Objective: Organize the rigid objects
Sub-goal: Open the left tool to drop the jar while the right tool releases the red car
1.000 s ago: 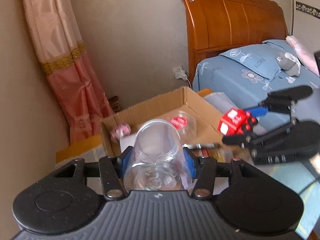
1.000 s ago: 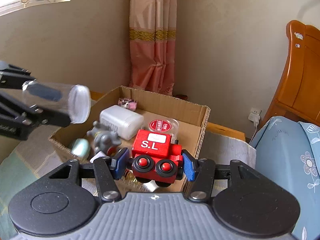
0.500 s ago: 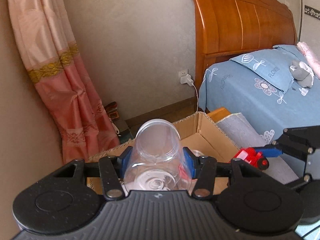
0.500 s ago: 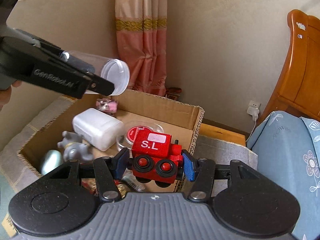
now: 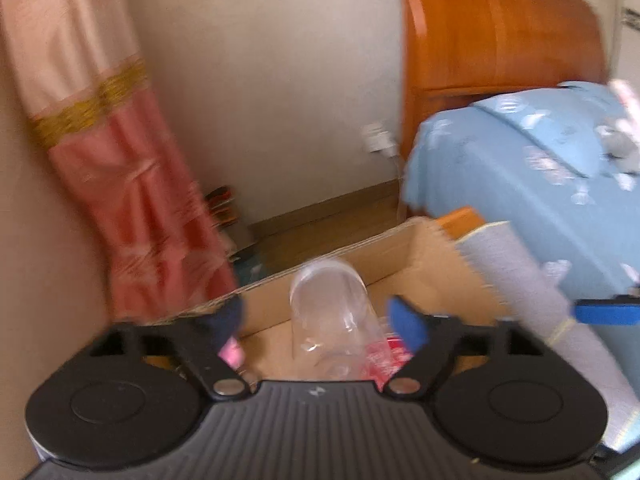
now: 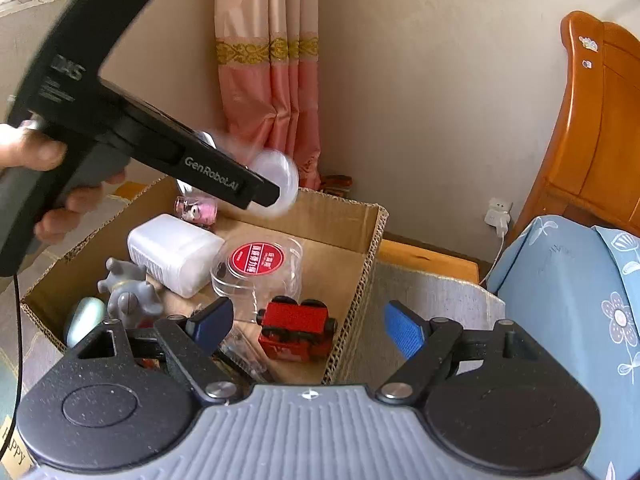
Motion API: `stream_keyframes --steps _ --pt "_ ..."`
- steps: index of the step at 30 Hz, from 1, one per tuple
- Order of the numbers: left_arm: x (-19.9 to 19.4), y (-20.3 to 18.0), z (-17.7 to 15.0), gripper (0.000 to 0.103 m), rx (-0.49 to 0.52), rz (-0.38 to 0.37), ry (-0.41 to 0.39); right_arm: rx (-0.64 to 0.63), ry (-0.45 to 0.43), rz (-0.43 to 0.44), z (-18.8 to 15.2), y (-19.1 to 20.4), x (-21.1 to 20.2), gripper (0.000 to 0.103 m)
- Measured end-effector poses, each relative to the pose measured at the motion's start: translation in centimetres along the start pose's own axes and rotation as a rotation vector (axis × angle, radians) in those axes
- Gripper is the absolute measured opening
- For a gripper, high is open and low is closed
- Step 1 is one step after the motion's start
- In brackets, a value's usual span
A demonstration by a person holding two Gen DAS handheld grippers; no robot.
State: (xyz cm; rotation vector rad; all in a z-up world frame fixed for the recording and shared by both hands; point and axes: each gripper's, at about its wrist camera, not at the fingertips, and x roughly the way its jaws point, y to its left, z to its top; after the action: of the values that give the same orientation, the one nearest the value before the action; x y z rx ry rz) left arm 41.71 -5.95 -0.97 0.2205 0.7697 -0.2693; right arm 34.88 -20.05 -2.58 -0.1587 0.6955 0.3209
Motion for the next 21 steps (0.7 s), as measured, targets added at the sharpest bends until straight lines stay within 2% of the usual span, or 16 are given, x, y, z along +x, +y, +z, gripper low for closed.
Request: stream_keyframes --steps 5,11,17,21 --pt "-1.2 0.8 -0.7 0.092 -0.033 -0.016 0.013 0.007 0.0 0.003 -0.2 0.2 -0.8 0.094" --pt "-4.5 1.3 -1.9 0.095 -0.049 -0.001 -0.02 0.016 -0.003 0.009 0.1 1.1 -2.2 0.098" --pt "-10.3 1.6 -5.0 0.097 -0.107 0.006 -0.085 0.034 -0.005 0.012 0.0 2.6 -4.9 0.103" --pt "-14.7 1.2 -8.6 0.097 -0.15 0.099 -0.094 0.051 0.021 -0.037 -0.7 4.1 -6.9 0.103"
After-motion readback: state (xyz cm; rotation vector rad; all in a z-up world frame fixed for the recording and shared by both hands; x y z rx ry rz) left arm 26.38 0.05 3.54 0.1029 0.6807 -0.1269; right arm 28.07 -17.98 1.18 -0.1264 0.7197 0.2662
